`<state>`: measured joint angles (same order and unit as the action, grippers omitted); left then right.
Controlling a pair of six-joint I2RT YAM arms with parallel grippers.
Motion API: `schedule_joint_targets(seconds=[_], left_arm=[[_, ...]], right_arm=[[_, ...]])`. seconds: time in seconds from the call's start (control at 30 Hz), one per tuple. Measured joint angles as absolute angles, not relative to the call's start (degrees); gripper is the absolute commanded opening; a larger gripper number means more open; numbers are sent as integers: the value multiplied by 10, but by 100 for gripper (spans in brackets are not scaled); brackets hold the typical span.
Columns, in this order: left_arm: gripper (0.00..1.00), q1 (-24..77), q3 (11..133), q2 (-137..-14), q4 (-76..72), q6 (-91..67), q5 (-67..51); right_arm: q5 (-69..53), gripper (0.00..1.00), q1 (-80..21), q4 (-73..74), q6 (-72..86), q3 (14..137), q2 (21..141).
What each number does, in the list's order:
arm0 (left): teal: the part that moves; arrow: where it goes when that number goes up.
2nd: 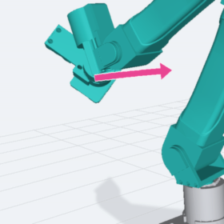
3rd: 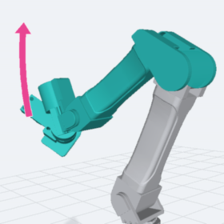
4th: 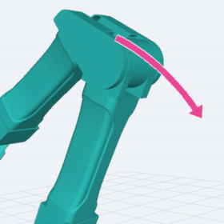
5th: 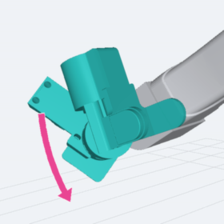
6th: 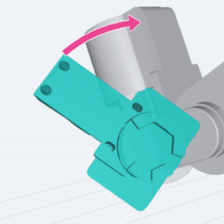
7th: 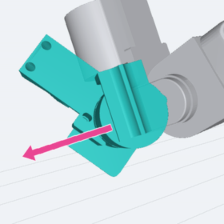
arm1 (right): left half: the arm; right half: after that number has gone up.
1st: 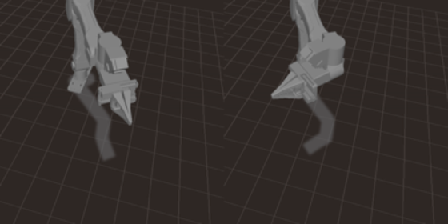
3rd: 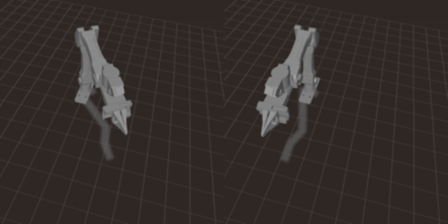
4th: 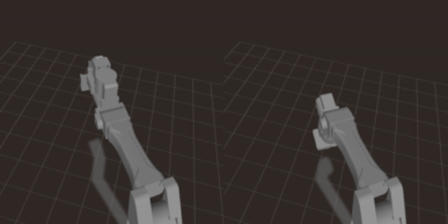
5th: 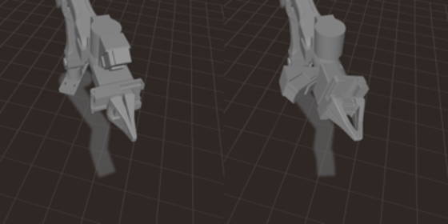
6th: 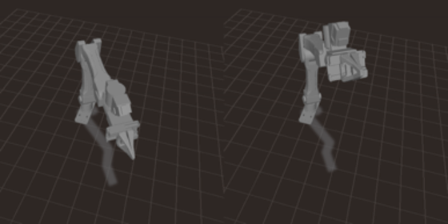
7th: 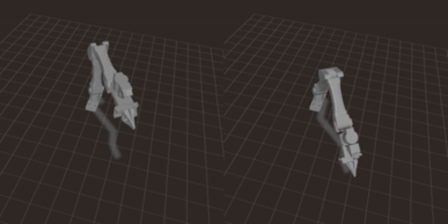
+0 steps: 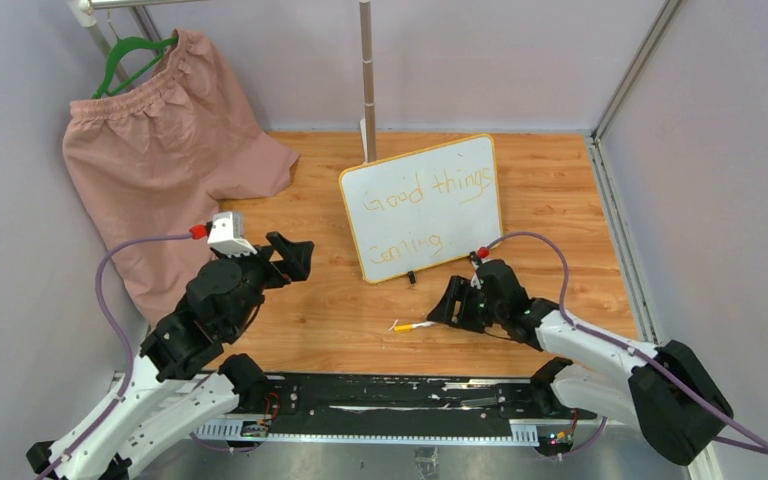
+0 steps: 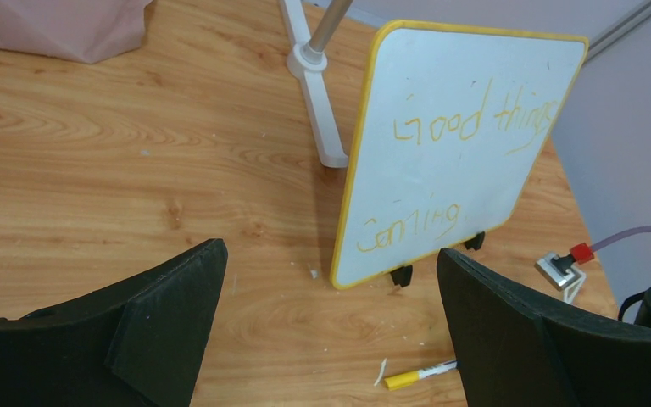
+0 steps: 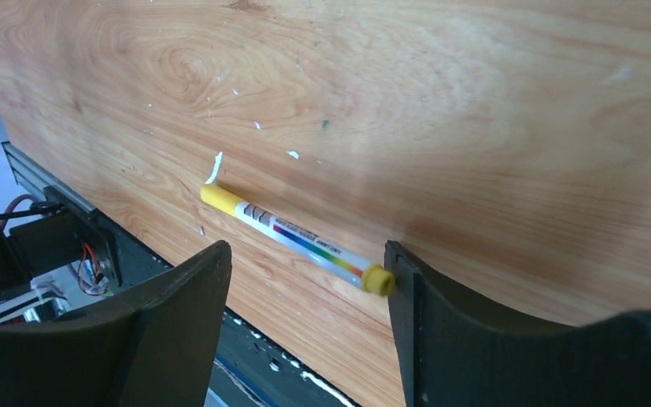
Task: Write a sentence on the whiteboard
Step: Reset both arms
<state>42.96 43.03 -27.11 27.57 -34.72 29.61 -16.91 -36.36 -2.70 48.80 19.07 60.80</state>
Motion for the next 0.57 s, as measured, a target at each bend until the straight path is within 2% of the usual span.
schedule_joint_targets(seconds=[0.23,0.37,0.57], left_arm=[[100,430,430,-276,306,-355,312],[100,430,433,-284,326,-371,334],[100,430,458,-320,357,-397,358]], right_arm=[[-91,81,-343,90,474,190,481],[-30,82,-342,167,463,198,397],[35,82,-342,249,429,256,339]])
